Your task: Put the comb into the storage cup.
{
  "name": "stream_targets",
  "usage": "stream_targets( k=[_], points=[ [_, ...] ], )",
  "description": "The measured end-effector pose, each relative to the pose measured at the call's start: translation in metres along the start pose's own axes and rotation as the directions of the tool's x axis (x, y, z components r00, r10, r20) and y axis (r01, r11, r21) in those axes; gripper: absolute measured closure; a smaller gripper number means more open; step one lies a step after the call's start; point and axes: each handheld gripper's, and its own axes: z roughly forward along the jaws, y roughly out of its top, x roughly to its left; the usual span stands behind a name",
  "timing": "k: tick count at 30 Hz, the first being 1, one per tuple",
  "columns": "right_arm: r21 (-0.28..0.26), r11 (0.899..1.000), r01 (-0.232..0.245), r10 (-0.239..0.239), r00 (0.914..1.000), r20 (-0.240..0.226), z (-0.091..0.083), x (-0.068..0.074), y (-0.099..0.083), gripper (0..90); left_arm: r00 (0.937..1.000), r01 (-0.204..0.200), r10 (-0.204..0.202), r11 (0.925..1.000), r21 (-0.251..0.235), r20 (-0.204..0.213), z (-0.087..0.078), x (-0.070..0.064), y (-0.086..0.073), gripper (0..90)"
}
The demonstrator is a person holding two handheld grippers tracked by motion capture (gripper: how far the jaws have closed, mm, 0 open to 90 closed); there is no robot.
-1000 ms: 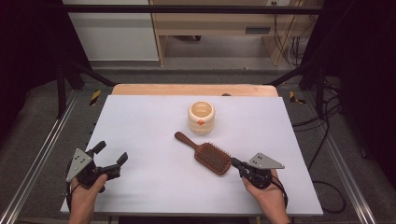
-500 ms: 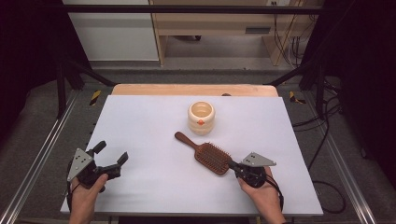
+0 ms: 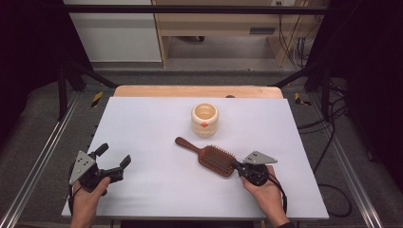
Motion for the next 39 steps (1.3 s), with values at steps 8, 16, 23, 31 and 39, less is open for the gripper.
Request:
stream_targets(
  k=[8, 16, 23, 31, 39],
  points=[
    [0.017, 1.0, -0.004, 0.004, 0.9998, 0.017, 0.006, -0.011, 0.008, 90.0, 1.0, -0.008, 0.008, 0.9999, 0.009, 0.006, 0.001, -0.001, 0.0, 3.0],
    [0.034, 0.999, -0.017, 0.017, 0.9997, 0.02, 0.014, -0.021, 0.014, 90.0, 0.9998, -0.015, 0.015, 0.9997, 0.018, 0.014, 0.001, -0.003, 0.0, 3.1],
    [0.04, 0.999, -0.027, 0.026, 0.9995, 0.021, 0.02, -0.027, 0.019, 90.0, 0.9996, -0.029, 0.03, 0.9991, 0.031, -0.002, 0.002, -0.004, 0.0, 3.1],
    [0.057, 0.998, -0.019, 0.017, 0.9995, 0.025, 0.029, -0.034, 0.028, 90.0, 0.9995, -0.031, 0.031, 0.9989, 0.035, 0.006, 0.003, -0.004, 0.0, 3.2],
    [0.065, 0.998, -0.005, 0.003, 0.9996, 0.029, 0.037, -0.035, 0.035, 90.0, 0.9994, -0.034, 0.033, 0.9987, 0.039, 0.005, 0.003, -0.004, 0.0, 3.1]
  ],
)
